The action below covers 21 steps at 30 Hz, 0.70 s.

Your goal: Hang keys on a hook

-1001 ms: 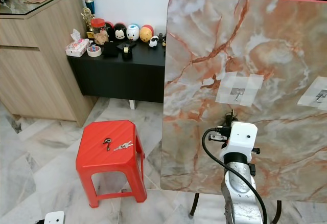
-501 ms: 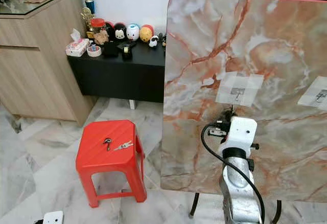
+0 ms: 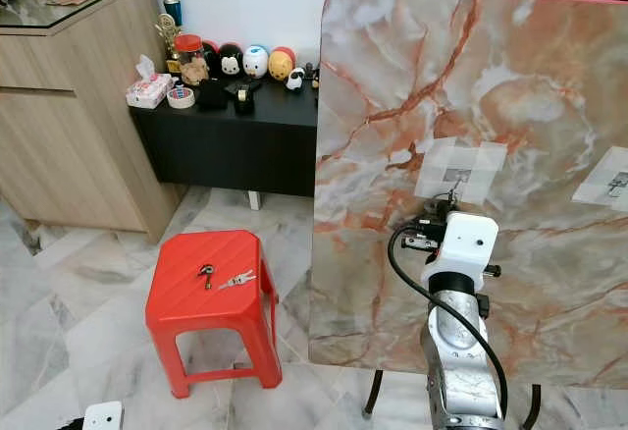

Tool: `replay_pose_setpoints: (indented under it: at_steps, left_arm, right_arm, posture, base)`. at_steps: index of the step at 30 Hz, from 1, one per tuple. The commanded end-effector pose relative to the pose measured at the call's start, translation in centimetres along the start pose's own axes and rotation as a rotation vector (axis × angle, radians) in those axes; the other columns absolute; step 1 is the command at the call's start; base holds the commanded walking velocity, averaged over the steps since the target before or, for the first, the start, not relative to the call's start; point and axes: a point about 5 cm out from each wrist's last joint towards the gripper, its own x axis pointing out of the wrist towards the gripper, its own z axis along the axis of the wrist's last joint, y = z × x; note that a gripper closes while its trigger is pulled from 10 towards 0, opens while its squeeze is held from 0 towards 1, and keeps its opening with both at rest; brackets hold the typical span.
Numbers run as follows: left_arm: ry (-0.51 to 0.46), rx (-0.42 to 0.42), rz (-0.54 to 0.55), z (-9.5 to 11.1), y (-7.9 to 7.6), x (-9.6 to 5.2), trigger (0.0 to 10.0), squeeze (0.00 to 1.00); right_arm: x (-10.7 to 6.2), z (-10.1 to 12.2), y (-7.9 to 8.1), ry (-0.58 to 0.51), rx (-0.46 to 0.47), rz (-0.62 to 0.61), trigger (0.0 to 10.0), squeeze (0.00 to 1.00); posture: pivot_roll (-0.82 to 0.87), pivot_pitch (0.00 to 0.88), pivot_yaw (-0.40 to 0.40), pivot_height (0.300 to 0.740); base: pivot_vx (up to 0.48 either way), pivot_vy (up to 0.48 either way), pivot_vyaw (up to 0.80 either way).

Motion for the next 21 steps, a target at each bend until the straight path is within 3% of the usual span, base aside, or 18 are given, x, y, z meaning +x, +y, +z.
replay_pose_setpoints:
  at_steps: [1, 21]
  left_arm:
    - [0.023, 0.0, -0.003, -0.34, -0.25, -0.03, 10.0, 0.0]
    - [-0.007, 0.006, -0.008, 0.28, -0.66, 0.13, 10.0, 0.0]
  right_arm:
    - [0.48, 0.57, -0.48, -0.027, -0.002, -0.026, 10.0, 0.0]
    - [1.03, 0.65, -0.11, -0.035, 0.008, -0.018, 10.0, 0.0]
  posture:
    - [0.02, 0.0, -0.046, 0.74]
    - [0.03, 0.0, -0.041, 0.74]
  base:
    - [0.0, 0.0, 0.0]
    - [0.0, 0.0, 0.0]
